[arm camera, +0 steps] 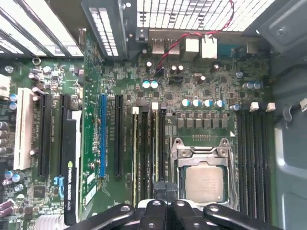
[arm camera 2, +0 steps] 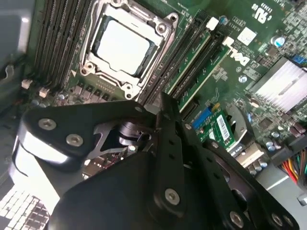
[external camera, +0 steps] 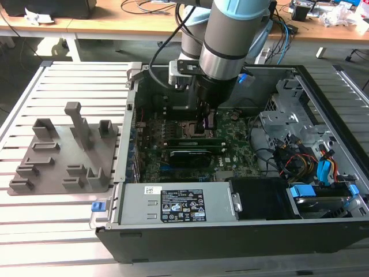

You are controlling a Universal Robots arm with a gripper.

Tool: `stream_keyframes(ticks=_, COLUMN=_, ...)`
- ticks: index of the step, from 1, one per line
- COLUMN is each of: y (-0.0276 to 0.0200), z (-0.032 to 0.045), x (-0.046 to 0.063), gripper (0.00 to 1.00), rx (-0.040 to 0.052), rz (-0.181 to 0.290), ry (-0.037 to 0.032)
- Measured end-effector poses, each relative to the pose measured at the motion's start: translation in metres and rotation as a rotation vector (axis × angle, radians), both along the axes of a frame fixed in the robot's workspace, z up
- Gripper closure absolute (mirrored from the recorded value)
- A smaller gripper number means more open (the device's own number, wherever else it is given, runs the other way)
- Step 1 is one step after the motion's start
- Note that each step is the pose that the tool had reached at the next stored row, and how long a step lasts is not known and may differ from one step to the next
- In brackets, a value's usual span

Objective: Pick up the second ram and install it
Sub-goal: 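Insert the second ram into the second slot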

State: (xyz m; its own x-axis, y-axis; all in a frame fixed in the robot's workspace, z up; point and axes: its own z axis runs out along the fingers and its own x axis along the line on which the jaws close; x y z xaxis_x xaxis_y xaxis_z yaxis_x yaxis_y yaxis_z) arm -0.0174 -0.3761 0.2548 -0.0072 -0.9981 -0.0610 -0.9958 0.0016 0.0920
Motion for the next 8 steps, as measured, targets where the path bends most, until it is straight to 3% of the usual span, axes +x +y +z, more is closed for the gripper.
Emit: stream_keyframes(ticks=8, y=0.0000, z=0.0012, x=-0.0001, gripper=0.89, rx=-0.0003, rz=0.000, ry=0.0001)
